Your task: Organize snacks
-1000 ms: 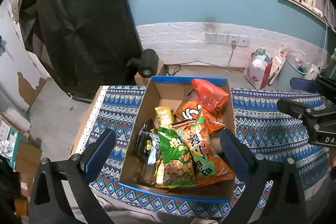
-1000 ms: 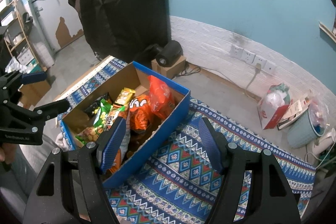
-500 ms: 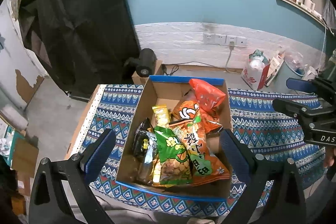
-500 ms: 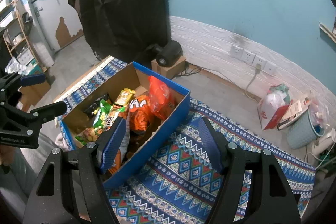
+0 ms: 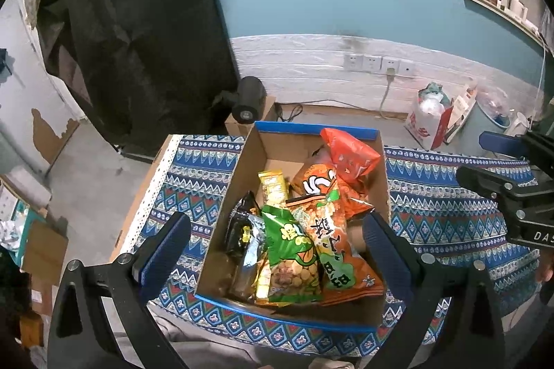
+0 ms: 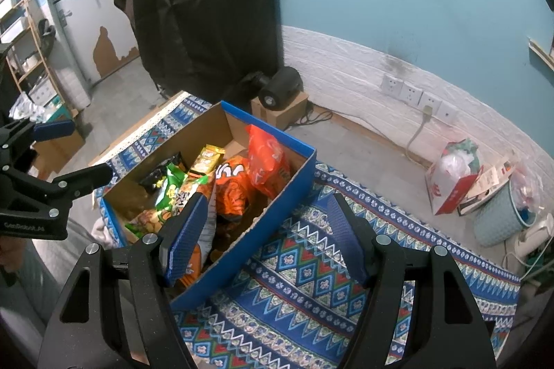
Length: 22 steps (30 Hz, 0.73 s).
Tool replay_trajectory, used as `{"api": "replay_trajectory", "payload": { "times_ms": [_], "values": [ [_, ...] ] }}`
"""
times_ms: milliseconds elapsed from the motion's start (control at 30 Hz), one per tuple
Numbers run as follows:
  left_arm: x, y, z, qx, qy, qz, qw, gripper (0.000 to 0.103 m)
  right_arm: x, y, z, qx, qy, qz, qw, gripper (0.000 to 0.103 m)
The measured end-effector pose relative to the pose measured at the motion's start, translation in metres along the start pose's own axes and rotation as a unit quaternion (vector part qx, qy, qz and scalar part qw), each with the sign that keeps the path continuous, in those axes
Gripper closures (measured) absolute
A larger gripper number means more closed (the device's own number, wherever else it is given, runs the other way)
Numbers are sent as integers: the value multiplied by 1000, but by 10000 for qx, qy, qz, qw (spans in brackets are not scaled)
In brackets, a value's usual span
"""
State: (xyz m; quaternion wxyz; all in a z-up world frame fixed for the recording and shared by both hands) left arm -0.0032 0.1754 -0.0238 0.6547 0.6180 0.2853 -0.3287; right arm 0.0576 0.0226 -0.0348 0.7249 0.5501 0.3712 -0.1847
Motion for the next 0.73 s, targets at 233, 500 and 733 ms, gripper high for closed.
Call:
{"api": "replay_trajectory", "payload": {
  "times_ms": [233, 500, 733],
  "values": [
    [0, 0, -3, -44, 9, -13, 10000, 3, -1, 0, 0, -57, 17, 26, 10000, 32],
    [1, -1, -3, -70, -14, -15, 10000, 3, -1, 0, -1, -80, 1, 28, 10000, 32],
    [1, -2, -2, -110, -39, -29, 9999, 3, -1, 0, -1, -84, -3, 27, 10000, 32]
  ]
}}
Point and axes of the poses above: each gripper's, at about its wrist camera, not at the fingertips, and x roughly the way its jaws point, z to its right, y to its top, the point moved 6 cm from there along x, roughly the way its jaws point, and after that the axes turned 14 degrees about -y, right-handed, at the moved point
